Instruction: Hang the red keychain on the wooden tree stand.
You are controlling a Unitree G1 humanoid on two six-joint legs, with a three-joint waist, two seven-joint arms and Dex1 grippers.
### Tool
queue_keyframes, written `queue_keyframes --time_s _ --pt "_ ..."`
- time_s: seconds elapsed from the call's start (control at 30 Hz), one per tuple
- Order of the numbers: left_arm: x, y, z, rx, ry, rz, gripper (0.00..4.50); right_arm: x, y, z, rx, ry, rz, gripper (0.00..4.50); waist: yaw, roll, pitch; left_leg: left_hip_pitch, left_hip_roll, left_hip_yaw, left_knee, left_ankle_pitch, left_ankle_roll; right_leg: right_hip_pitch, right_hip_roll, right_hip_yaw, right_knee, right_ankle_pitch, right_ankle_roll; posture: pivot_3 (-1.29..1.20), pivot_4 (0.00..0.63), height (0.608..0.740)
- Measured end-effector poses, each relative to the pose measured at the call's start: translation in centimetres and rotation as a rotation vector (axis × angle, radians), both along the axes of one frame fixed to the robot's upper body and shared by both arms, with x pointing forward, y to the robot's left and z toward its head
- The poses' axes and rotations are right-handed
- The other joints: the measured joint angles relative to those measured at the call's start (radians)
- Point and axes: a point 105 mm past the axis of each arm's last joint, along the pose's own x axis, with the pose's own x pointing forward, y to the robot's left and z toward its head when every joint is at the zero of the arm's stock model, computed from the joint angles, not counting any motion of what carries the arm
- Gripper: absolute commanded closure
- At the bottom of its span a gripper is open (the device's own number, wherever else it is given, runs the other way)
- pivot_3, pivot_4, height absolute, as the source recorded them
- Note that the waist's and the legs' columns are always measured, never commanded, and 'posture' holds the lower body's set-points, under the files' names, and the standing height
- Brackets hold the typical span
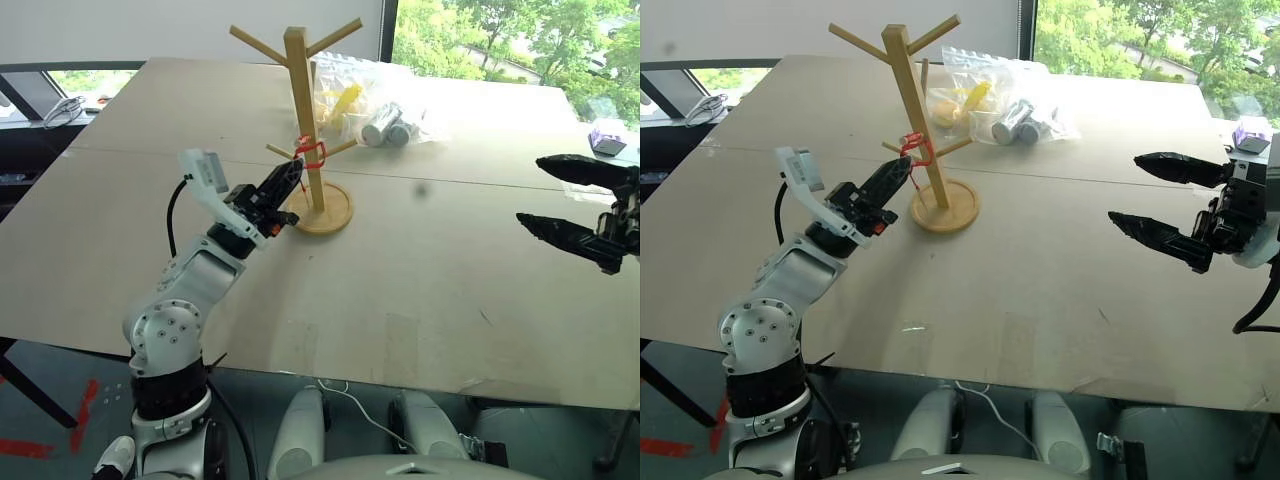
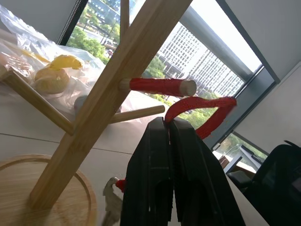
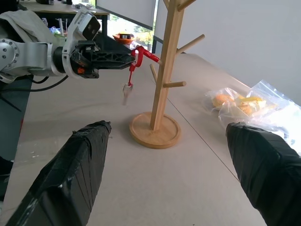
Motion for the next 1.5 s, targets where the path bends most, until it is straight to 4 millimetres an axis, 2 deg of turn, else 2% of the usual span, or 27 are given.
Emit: queue_keyframes --time_s 0.67,0.87,1.13,1.23,1.47,1.5 --pt "0.1 1.2 0.5 -0.059 -0.007 0.065 4.46 0.0 0.1 0.1 0.021 -0.003 0.01 0.28 0.0 0.0 0.0 0.0 0.0 0.0 0.0 0.0 0.0 0.0 0.0 0.0 0.0 0.0 0.0 0.0 0.15 0.74" --pt "1.3 1.1 -0.2 -0.087 0.036 0.069 4.46 -0.4 0.8 1.0 0.053 0.006 0.054 0.28 0.001 0.0 0.0 -0.001 0.0 0.0 0.0 0.0 0.0 0.0 0.0 0.0 -0.001 0.0 0.0 0.0 0.15 0.74" --pt "2.4 0.7 -0.7 -0.083 0.065 0.076 4.46 -0.6 0.7 0.4 0.043 0.028 0.05 0.28 0.006 0.0 0.0 -0.002 0.0 -0.001 0.0 0.0 0.0 -0.001 0.0 -0.001 -0.002 0.0 0.0 0.0 0.15 0.74" --pt "2.6 0.7 -1.0 -0.06 0.068 0.09 3.62 -0.7 0.7 0.4 0.037 0.025 0.047 0.28 0.008 0.0 0.0 -0.002 0.0 -0.001 0.0 0.0 0.0 -0.001 0.0 -0.001 -0.002 0.0 0.0 0.0 0.15 0.74" --pt "2.3 0.6 -0.8 -0.036 0.021 0.118 0.31 -0.8 0.5 0.1 0.033 0.027 0.039 0.28 0.014 0.0 0.0 -0.003 0.0 -0.001 0.0 0.0 0.0 -0.001 0.0 -0.001 -0.003 0.0 0.0 0.0 0.15 0.74" --pt "2.2 0.8 -0.6 -0.033 0.006 0.13 0.04 -0.8 0.5 0.1 0.033 0.029 0.039 0.28 0.015 0.0 0.0 -0.003 0.0 -0.001 0.0 0.0 0.0 -0.001 0.0 -0.001 -0.004 0.0 0.0 0.0 0.15 0.74"
